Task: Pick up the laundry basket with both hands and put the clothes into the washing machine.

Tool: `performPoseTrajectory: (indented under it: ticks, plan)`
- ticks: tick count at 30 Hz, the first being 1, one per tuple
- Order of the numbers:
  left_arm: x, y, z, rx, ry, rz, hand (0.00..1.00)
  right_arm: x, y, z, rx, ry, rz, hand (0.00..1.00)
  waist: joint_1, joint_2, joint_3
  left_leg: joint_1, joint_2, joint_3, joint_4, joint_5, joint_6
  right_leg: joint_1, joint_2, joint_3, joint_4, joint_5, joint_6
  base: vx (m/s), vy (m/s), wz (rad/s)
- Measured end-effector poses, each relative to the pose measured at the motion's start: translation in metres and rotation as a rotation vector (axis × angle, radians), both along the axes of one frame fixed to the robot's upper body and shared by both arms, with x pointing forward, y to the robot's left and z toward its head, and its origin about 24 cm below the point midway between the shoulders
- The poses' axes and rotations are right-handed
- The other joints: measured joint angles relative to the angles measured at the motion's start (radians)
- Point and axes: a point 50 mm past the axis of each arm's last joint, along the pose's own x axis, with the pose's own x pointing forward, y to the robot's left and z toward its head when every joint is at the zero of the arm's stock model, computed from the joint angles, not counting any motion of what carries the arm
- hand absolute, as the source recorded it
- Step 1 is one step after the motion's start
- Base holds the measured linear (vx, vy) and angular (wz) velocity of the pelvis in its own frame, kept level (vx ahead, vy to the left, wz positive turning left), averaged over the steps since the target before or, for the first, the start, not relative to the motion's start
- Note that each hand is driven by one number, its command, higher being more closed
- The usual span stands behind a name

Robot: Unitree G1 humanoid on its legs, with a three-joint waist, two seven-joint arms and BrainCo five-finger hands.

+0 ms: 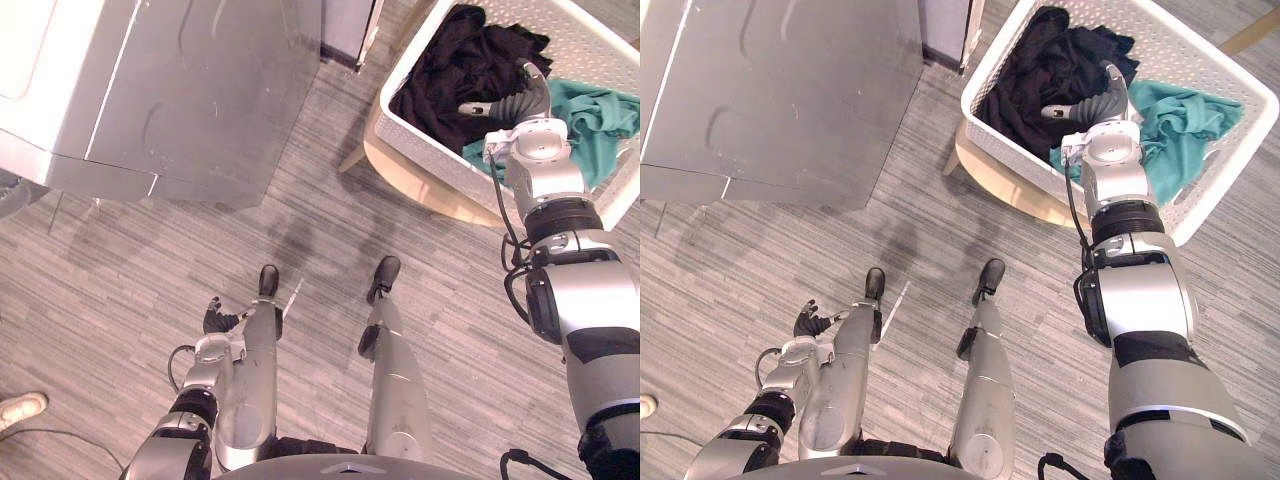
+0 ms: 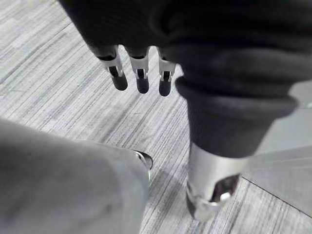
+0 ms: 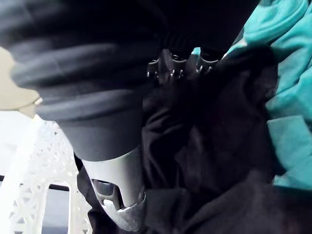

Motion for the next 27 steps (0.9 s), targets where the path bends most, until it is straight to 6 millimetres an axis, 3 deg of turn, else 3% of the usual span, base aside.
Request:
performPoseTrajectory:
  ticks: [3, 6, 12, 13, 27]
  plan:
    - [0.001, 0.0, 0.002, -0.023, -0.014, 0.029, 0.0, -0.002, -0.004, 0.006, -0.036, -0.005, -0.014, 0.0, 0.009, 0.0, 0.001, -0.016, 0.0, -0.01, 0.001, 0.0, 0.0, -0.007, -0.001, -0.018, 0.0, 0.0, 0.0, -0.01, 0.013, 0.09]
    - [0.006, 0.002, 0.01, -0.051, -0.059, 0.074, 0.0, -0.008, -0.004, 0.037, -0.074, -0.093, -0.018, 0.0, 0.009, -0.003, 0.004, -0.089, -0.001, -0.019, 0.018, 0.003, 0.001, -0.065, -0.004, -0.027, 0.006, 0.0, 0.0, -0.04, 0.014, 0.08]
    - [0.011, 0.003, 0.017, -0.072, -0.107, 0.12, 0.0, -0.01, -0.006, 0.042, -0.067, -0.122, -0.045, 0.0, 0.015, -0.004, 0.024, -0.125, -0.001, -0.038, 0.021, 0.009, 0.001, -0.091, -0.007, -0.05, 0.015, 0.0, 0.0, -0.03, 0.0, 0.07]
    - [0.011, 0.003, 0.018, -0.079, -0.113, 0.127, 0.0, -0.011, -0.006, 0.041, -0.067, -0.127, -0.047, 1.0, 0.016, -0.004, 0.024, -0.135, -0.001, -0.039, 0.021, 0.011, 0.002, -0.1, -0.009, -0.052, 0.017, 0.0, 0.0, -0.03, 0.002, 0.04]
    - [0.009, 0.013, 0.018, -0.171, -0.129, 0.264, 0.0, -0.02, -0.035, 0.019, -0.052, -0.087, -0.122, 1.0, 0.031, -0.023, 0.032, -0.201, 0.001, -0.065, 0.07, 0.01, 0.001, -0.159, -0.018, -0.079, 0.096, -0.035, -0.008, -0.02, 0.0, 0.03]
